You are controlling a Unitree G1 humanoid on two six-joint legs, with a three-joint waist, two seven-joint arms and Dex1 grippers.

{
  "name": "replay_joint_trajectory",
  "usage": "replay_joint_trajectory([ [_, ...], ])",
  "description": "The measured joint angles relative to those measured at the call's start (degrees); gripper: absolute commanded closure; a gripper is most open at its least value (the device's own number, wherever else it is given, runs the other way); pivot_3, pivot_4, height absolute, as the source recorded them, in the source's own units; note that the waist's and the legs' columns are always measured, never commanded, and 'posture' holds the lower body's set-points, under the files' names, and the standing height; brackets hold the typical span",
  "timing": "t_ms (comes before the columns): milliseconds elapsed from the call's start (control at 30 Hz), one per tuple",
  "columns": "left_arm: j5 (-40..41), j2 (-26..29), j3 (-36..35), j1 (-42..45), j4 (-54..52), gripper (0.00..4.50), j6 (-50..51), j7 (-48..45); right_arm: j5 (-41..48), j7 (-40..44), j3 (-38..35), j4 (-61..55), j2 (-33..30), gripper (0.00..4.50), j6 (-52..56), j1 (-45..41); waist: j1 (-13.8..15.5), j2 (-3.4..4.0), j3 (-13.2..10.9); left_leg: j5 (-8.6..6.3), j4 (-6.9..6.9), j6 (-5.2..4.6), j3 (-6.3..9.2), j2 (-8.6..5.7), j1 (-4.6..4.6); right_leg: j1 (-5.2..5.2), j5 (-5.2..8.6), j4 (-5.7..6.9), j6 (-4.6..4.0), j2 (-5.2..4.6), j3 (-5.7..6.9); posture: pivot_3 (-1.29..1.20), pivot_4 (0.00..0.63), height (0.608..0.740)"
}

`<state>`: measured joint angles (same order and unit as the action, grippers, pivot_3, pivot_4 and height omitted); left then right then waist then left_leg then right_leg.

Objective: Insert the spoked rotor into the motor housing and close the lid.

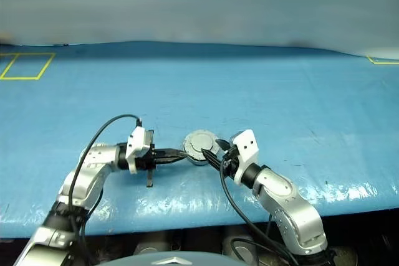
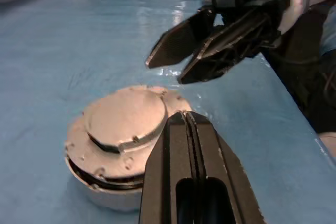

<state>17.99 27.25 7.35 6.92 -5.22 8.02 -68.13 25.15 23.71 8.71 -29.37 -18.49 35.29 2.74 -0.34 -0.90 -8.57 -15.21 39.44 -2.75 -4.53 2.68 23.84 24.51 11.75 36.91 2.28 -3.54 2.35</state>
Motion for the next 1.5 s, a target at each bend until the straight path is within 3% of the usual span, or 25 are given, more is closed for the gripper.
replay_joint_trajectory([
  [100, 0.9, -0.1, -1.4, -4.0, -3.3, 4.50, 0.3, 3.6, -0.2, 1.1, 1.1, 2.1, -0.2, 0.02, 0.4, -3.4, 0.2, 0.05, 0.0, 0.01, 0.02, 0.01, 0.02, 0.01, -0.17, 0.05, 0.00, 0.00, -0.01, -0.02, 0.03, 0.00, 0.150, 0.740],
  [433, 0.3, 0.4, -2.5, -9.2, -4.4, 4.50, -2.7, 8.7, -3.9, 4.0, 5.7, 8.7, -1.5, 0.02, 1.3, -10.4, 0.0, 0.09, 0.0, 0.02, -0.09, 0.01, -0.06, -0.02, -0.06, 0.00, -0.15, 0.01, -0.29, 0.01, 0.01, 0.00, 0.150, 0.740],
  [767, -2.3, 2.1, -1.8, -8.5, 1.1, 4.50, -6.5, 9.2, -6.5, 2.6, 6.0, 11.1, 1.1, 0.02, -0.1, -9.9, -0.3, 0.10, 0.0, 0.02, -0.12, 0.02, -0.11, 0.01, -0.12, 0.00, -0.10, 0.00, -0.21, 0.02, 0.01, 0.00, 0.150, 0.740],
  [867, -2.7, 2.1, -1.8, -8.0, 2.7, 4.50, -8.5, 9.0, -7.3, 2.6, 6.0, 11.2, 1.0, 0.59, -0.8, -9.3, -0.2, 0.10, 0.0, 0.02, -0.12, 0.02, -0.12, 0.01, -0.12, 0.00, -0.11, -0.01, -0.22, -0.01, 0.01, 0.00, 0.150, 0.740],
  [1033, -3.1, 2.0, -1.4, -7.3, 3.9, 4.50, -9.9, 8.9, -9.0, 1.9, 6.1, 11.4, 1.7, 2.22, -1.3, -9.2, -0.3, 0.10, 0.0, 0.02, -0.17, 0.02, -0.14, 0.01, -0.15, 0.00, -0.10, 0.00, -0.24, -0.01, 0.01, 0.00, 0.150, 0.740],
  [1500, -3.4, 1.0, -0.9, -6.1, 5.7, 4.50, -11.0, 9.3, -10.8, 1.7, 6.9, 12.5, 3.4, 2.22, -0.9, -10.3, -0.5, 0.12, 0.1, 0.05, -0.25, 0.09, -0.26, 0.13, -0.27, 0.00, -0.08, 0.01, -0.27, 0.03, 0.00, 0.00, 0.150, 0.740],
])
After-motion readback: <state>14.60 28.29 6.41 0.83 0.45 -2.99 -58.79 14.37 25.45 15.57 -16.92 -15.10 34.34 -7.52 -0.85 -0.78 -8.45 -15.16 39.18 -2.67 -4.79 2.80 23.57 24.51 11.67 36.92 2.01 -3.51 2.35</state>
